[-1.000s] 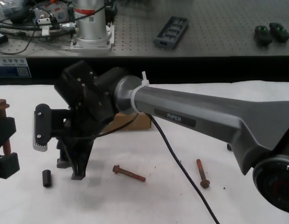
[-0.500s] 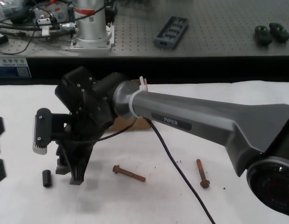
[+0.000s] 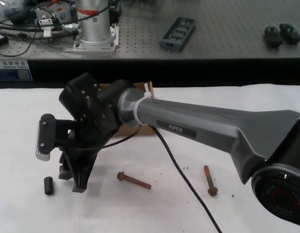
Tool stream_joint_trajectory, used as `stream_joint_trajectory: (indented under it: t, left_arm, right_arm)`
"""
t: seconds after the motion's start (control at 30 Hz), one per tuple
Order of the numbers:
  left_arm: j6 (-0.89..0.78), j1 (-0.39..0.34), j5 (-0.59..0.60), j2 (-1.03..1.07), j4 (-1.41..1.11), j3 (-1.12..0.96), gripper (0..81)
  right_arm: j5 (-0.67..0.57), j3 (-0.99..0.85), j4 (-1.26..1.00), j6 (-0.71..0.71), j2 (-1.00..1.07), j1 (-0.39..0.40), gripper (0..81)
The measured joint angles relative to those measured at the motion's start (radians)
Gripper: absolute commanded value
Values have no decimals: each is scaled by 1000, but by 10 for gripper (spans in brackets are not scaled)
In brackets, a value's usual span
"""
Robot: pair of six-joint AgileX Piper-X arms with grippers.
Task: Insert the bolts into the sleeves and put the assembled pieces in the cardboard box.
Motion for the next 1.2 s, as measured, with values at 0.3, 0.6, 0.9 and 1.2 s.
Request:
stream_joint_trajectory:
  t: [0.3,0.6,0.9,1.2]
  left_arm:
    - [0,0,0,-54,3,0,6]
    - [0,0,0,-93,3,0,6]
    - [0,0,0,-92,19,0,6]
    - [0,0,0,-92,19,0,6]
  right_arm:
    - [0,0,11,5,1,-23,280]
    - [0,0,16,5,1,-50,280]
    - [-18,0,16,5,1,-34,280]
    - [-25,3,95,7,1,-27,280]
